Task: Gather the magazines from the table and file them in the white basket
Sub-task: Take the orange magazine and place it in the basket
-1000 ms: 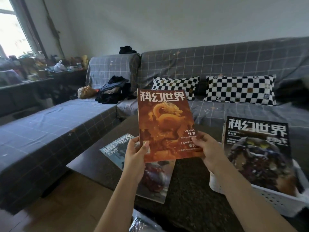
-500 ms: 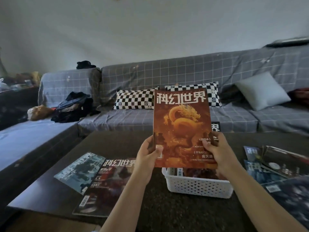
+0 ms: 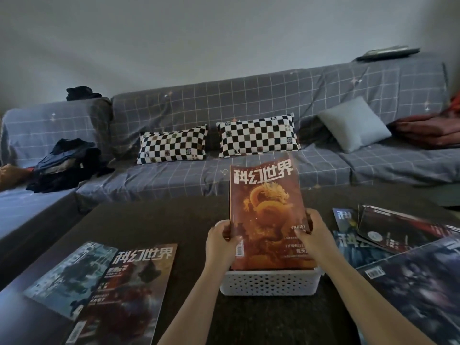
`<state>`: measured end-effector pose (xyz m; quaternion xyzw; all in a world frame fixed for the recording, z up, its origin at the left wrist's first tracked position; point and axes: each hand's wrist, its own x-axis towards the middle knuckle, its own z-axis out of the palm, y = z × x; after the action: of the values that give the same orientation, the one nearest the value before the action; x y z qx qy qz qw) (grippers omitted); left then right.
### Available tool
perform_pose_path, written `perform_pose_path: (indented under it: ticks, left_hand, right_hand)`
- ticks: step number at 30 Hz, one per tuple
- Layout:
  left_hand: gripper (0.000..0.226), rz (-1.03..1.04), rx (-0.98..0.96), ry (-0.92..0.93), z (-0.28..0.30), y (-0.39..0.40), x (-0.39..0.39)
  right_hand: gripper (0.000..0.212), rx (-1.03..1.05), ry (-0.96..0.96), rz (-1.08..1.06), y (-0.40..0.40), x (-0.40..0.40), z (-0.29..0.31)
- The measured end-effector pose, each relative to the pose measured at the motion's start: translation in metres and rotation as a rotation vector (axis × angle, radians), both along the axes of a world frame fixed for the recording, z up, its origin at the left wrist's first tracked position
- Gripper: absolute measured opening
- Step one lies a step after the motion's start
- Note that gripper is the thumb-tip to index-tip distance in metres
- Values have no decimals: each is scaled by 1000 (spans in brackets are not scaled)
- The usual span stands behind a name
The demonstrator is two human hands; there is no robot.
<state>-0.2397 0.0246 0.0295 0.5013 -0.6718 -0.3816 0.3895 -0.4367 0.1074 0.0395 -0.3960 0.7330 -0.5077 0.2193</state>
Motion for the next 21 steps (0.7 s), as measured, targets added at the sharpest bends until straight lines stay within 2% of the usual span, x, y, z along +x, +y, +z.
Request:
perform_pose_path:
  ticks: [6, 11, 21]
  left_hand:
    - [40, 89, -5, -81, -2, 3, -3]
    - [40, 111, -63, -147, -3, 8, -5]
    - [14, 113, -146, -206, -4, 8, -2]
  right_hand:
    - [46, 119, 176, -5, 8, 7, -4]
    - [48, 113, 165, -20, 7, 10, -3]
    - [38, 41, 210, -88, 4, 11, -9]
